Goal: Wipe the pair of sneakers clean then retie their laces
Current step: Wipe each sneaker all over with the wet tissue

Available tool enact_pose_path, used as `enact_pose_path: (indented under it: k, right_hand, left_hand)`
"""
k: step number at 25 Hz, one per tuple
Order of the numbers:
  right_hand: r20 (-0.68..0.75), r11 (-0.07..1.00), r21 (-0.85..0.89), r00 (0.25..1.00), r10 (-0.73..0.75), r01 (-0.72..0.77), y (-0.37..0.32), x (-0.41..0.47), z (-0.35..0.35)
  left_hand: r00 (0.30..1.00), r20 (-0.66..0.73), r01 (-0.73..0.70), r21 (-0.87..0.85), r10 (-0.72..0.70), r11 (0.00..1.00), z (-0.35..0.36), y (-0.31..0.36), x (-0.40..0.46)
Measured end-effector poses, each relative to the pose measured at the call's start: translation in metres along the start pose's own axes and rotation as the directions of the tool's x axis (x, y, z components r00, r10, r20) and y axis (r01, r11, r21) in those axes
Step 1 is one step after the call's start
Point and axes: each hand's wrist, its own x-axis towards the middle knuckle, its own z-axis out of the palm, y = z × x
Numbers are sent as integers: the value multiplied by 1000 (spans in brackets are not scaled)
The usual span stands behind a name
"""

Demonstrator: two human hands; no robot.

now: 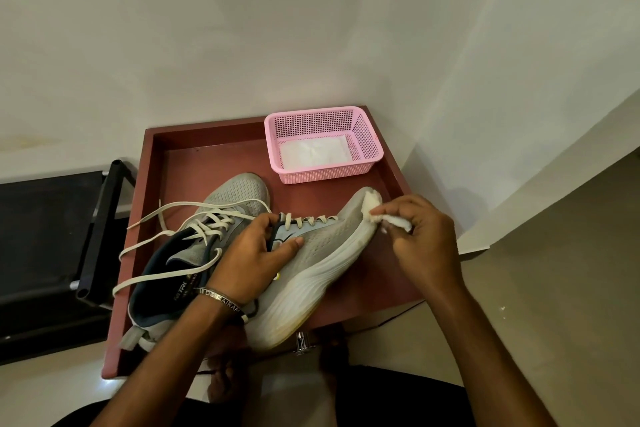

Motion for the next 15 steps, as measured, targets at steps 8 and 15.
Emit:
enact_pose_path:
  k: [8,15]
  right_hand:
    - [-124,999,-45,992,26,-31,4,12,10]
    - [-116,983,-167,991,59,-78,2,9,11]
  left_hand:
    - [998,41,-55,16,54,998,2,-3,0]
    - [999,29,-46,10,46,999,3,2,-3]
